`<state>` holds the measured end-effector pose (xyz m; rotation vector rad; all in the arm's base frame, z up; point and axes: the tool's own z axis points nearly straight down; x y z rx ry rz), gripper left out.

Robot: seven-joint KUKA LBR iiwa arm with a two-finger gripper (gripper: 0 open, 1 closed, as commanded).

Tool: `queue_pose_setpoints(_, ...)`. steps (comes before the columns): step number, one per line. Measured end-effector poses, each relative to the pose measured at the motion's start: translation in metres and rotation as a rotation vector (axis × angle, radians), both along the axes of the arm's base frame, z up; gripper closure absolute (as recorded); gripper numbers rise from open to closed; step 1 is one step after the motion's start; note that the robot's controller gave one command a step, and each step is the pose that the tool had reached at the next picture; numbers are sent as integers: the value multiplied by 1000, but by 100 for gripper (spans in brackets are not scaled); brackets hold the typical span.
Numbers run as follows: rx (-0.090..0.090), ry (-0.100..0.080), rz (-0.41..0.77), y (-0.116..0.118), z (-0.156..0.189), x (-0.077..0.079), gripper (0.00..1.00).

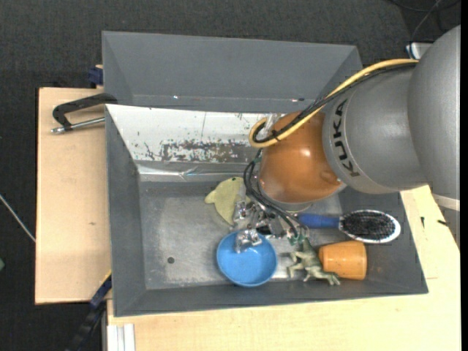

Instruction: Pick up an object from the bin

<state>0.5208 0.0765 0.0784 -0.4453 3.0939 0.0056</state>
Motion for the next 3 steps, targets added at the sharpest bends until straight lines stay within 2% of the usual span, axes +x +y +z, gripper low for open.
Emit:
queue_pose_setpoints(1,-3,4,-1,1,39,3,100)
queue_pose_setpoints(2,-4,9,-2,2,43,4,100)
queue_pose_setpoints(3,-3,7,-3,3,64,6,100)
